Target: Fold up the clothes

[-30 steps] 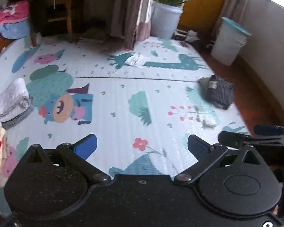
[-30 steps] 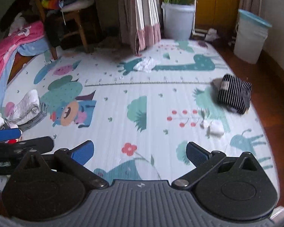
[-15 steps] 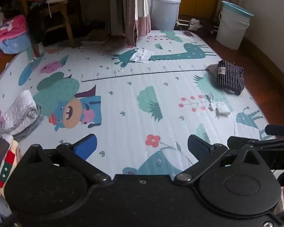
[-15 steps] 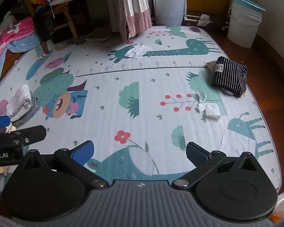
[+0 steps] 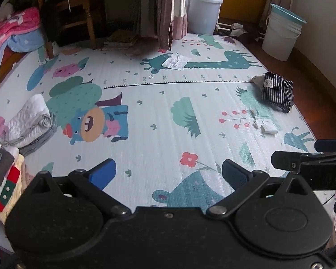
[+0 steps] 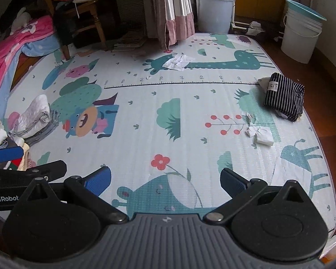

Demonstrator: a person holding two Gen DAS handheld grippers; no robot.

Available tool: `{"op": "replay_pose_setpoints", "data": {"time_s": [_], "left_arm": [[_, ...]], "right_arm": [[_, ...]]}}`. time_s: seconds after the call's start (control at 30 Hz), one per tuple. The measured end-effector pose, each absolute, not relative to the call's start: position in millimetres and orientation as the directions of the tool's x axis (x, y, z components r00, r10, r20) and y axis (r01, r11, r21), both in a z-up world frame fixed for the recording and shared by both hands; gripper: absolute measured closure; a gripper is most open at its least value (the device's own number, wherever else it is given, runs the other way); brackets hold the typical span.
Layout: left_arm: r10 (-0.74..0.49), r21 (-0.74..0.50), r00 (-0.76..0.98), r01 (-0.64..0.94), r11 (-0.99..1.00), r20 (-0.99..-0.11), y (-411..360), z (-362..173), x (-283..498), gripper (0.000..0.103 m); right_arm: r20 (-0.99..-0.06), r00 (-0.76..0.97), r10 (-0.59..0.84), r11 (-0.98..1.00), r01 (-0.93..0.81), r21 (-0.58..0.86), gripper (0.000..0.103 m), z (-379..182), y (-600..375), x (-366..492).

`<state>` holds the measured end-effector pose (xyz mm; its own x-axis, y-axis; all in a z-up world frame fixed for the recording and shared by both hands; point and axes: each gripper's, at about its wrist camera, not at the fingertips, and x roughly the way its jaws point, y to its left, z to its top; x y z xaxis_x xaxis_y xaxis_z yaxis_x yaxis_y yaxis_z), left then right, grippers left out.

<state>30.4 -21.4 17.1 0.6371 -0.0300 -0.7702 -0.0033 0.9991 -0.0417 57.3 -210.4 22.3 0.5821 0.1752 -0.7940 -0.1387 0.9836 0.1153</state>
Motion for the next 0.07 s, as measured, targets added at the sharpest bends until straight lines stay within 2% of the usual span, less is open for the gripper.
{"op": "replay_pose_setpoints", "data": {"time_s": [0.07], "left_arm": [[-0.031,-0.051,0.636,-0.014,0.999,-0.771,-17.9,17.3,30.1,0.0]], "right_arm": [[-0.793,0.584,0.175,0.983,-0.144,0.111,0.0,22.6,-208.5,56.7]]}}
